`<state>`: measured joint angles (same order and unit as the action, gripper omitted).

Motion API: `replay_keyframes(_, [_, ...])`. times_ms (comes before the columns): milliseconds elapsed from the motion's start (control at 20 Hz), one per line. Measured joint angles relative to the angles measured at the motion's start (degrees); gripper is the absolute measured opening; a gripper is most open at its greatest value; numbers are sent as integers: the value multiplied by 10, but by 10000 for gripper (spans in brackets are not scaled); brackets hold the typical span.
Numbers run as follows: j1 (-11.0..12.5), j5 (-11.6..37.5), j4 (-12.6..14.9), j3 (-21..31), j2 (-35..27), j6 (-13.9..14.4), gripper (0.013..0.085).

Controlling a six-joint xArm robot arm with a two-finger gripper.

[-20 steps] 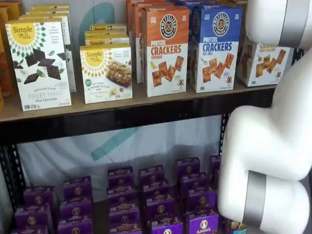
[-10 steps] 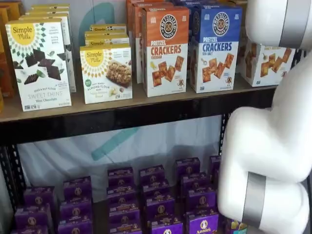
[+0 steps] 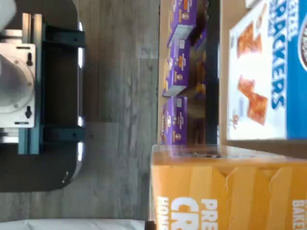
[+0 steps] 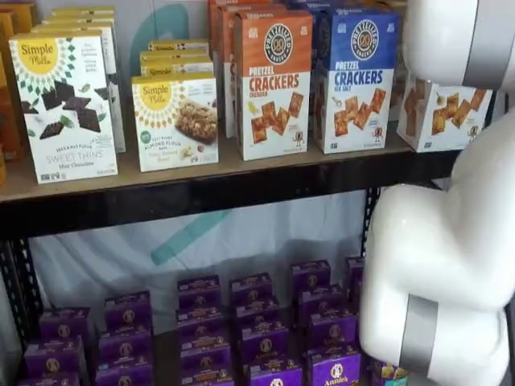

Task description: Retrieve the yellow and white box located on the top shelf, the sixth one from the left

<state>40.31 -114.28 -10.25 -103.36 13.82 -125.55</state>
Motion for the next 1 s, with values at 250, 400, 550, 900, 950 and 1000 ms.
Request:
replay_keyframes(250, [-12, -9, 2, 41, 42, 12, 610])
replay_keyframes(400, [-22, -15, -2, 67, 71, 24, 610])
replay_keyframes(550, [-30, -22, -1, 84, 89, 33, 610])
replay_keyframes(900, [-53, -35, 3, 127, 132, 55, 610])
replay_keyframes(950, [-54, -34, 2, 133, 139, 56, 610])
replay_keyframes(1000, [-55, -34, 2, 138, 145, 58, 610])
